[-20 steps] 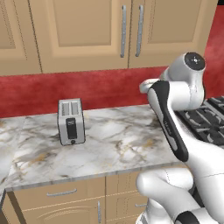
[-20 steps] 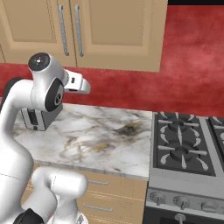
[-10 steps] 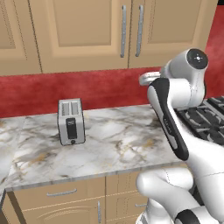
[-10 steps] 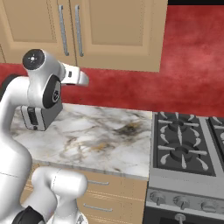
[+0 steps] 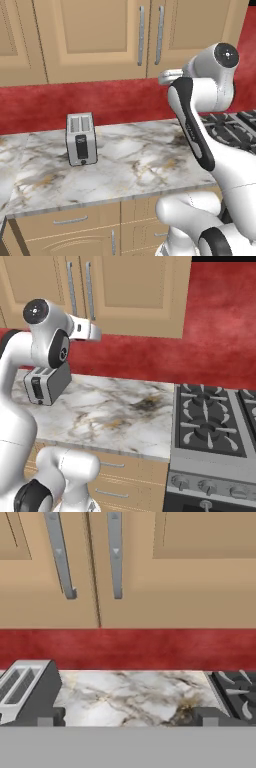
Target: Open the cabinet, pick the kettle from the cabinet, and place it in the sink.
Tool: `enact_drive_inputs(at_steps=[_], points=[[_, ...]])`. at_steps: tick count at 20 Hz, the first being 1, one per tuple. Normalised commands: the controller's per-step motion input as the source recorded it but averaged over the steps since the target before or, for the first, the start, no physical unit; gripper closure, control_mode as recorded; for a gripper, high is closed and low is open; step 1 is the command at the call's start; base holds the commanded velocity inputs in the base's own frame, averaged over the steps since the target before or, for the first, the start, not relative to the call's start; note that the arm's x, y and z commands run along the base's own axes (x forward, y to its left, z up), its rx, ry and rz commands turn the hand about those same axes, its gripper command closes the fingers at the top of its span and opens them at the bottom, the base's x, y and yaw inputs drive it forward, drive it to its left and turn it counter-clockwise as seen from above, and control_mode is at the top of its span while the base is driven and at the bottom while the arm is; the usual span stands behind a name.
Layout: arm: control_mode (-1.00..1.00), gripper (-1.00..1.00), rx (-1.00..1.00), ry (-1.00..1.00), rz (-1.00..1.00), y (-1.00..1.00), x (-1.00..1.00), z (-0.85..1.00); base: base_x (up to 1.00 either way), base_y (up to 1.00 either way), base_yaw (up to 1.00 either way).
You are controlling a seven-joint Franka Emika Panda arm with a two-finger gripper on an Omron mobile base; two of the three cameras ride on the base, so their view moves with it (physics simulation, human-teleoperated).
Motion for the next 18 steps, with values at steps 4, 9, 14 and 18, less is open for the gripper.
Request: enact_drive_inputs(at_steps=[4,9,14,18], points=[[-1.0,-1.0,0.0,-0.05,0.0,0.0,0.16,0.31,0.0,0.0,0.0],[-1.0,-1.0,0.0,-0.05,0.0,0.06,0.21,0.3,0.0,0.0,0.0],[-1.0,-1.0,0.0,-0.06,-0.04,0.13,0.25,0.27,0.0,0.0,0.0],[-1.0,-1.0,0.0,-0.05,-0.04,0.11,0.25,0.26,0.0,0.0,0.0]])
